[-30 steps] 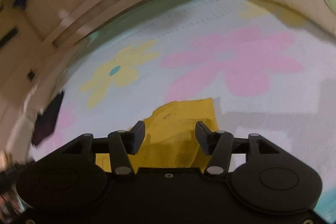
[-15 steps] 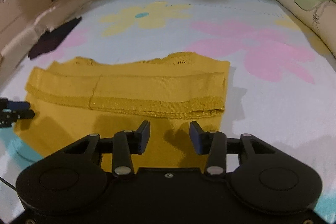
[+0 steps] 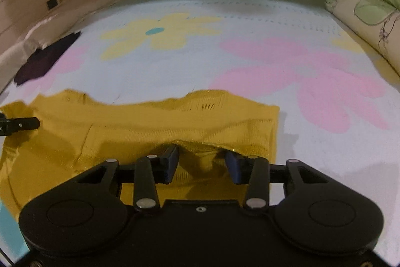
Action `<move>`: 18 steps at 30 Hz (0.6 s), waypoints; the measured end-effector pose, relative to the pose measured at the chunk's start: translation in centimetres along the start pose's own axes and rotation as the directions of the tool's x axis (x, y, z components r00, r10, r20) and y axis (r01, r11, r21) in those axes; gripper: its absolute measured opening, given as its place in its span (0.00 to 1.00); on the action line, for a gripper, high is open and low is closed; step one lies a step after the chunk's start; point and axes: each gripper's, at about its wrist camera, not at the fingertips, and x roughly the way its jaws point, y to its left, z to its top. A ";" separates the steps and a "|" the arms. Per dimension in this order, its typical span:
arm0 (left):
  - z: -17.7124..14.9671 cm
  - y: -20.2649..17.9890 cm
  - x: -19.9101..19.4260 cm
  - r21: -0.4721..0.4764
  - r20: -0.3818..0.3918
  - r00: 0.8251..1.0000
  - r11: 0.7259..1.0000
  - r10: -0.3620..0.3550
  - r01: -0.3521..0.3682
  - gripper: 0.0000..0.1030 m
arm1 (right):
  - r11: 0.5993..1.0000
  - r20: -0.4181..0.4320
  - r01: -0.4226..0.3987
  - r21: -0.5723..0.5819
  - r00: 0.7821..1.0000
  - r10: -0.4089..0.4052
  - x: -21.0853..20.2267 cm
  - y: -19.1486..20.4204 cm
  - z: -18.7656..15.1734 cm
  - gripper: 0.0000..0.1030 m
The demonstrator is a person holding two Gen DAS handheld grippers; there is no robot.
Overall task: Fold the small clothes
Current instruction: 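Lay the hem over the collar and open both grippers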
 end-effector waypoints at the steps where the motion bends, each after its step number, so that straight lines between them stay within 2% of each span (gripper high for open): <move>1: 0.4 0.3 0.4 -0.020 -0.002 1.000 1.000 0.005 -0.006 0.44 | 1.000 0.004 0.002 0.011 1.000 -0.002 0.4 -0.2 0.3 0.50; 5: 1.1 1.0 -0.1 -0.079 0.017 1.000 0.997 0.017 -0.016 0.44 | 0.997 0.025 0.013 0.074 1.000 -0.015 1.4 -1.0 1.3 0.50; 9: 1.2 0.1 -2.3 0.018 0.055 0.998 1.000 -0.003 0.002 0.44 | 0.989 0.063 0.001 0.148 0.998 -0.011 0.5 -2.1 2.0 0.50; 13: 0.4 -0.1 -4.2 0.071 0.069 0.996 0.996 -0.061 0.056 0.44 | 0.997 0.067 -0.031 0.077 0.997 0.025 -1.3 -1.7 1.9 0.50; 18: -1.7 -0.4 -5.3 0.172 0.063 0.983 0.972 -0.171 0.158 0.44 | 0.995 0.008 -0.102 -0.023 0.995 0.102 -3.4 -0.8 -0.4 0.50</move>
